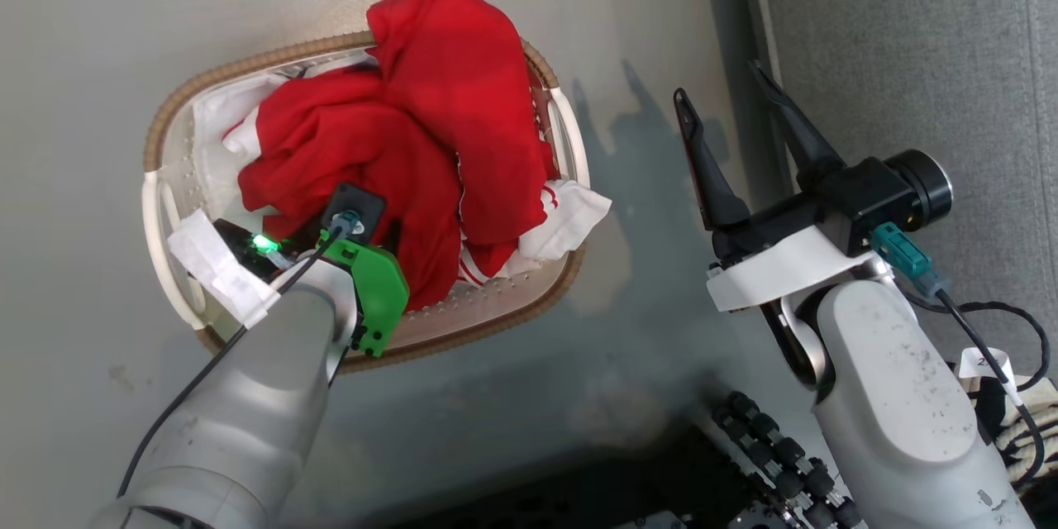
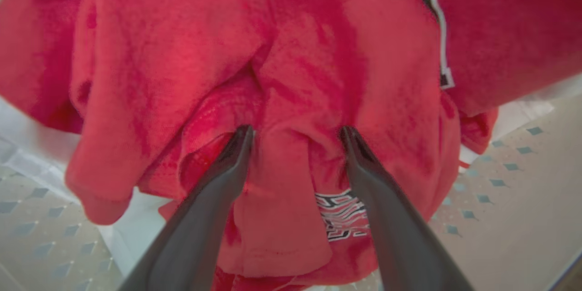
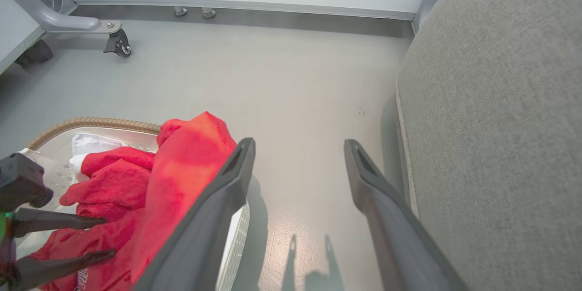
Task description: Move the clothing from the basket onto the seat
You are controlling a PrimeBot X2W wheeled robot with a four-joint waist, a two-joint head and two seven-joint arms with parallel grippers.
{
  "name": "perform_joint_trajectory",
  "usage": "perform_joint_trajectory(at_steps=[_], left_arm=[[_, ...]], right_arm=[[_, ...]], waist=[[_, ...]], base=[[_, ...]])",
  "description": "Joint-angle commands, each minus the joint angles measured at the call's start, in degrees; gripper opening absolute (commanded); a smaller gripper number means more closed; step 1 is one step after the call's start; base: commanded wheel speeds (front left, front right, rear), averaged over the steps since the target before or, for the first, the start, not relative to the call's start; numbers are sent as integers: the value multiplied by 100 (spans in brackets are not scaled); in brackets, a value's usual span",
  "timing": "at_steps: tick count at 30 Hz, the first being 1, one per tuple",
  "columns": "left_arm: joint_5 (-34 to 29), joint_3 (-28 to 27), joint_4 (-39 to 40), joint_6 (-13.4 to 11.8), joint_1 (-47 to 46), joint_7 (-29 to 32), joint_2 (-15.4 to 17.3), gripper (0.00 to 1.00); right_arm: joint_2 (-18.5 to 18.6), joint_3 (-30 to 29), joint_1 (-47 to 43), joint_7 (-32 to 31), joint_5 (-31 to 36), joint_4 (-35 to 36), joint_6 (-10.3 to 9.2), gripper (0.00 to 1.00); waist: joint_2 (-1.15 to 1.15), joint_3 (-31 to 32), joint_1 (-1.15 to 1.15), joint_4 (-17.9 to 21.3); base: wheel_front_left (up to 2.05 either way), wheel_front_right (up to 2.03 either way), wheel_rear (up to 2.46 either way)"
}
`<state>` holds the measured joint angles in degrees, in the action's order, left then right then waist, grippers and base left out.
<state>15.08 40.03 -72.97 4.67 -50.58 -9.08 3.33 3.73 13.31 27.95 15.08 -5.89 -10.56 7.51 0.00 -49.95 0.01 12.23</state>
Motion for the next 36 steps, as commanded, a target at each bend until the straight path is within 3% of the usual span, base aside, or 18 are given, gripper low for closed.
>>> perform_joint_trajectory(at_steps=[1,17,18,19,20,27,36], left_arm=[[36,-3,-44,-28,-112,40,86,100],[-25,271,-101,-6,-258,762,129,100],[-13,289,-101,5,-238,816,123,60],[-13,309,-99,21,-221,827,117,34],[-2,323,-100,23,-194,829,113,0],[115,278,-97,8,-23,181,70,0],[392,164,-2,69,404,-525,3,0]], right_arm=[[-11,-5,79,13,44,37,-4,100],[-45,-16,-115,13,69,10,-3,100],[-46,-10,-118,13,70,0,-4,100],[-47,-5,-118,13,69,-10,-4,100],[-48,3,-112,14,67,-27,-3,100],[-57,32,-65,14,21,-126,-4,100],[-37,86,-273,14,-41,-381,-4,100]], waist=[[0,-111,-1,45],[0,-265,-1,105],[0,-260,-1,105],[0,-252,-1,105],[0,-233,-1,106],[0,107,-1,59],[0,986,-1,-167]], base=[[0,0,0],[0,0,0],[0,0,0],[0,0,0],[0,0,0],[0,0,0],[0,0,0]])
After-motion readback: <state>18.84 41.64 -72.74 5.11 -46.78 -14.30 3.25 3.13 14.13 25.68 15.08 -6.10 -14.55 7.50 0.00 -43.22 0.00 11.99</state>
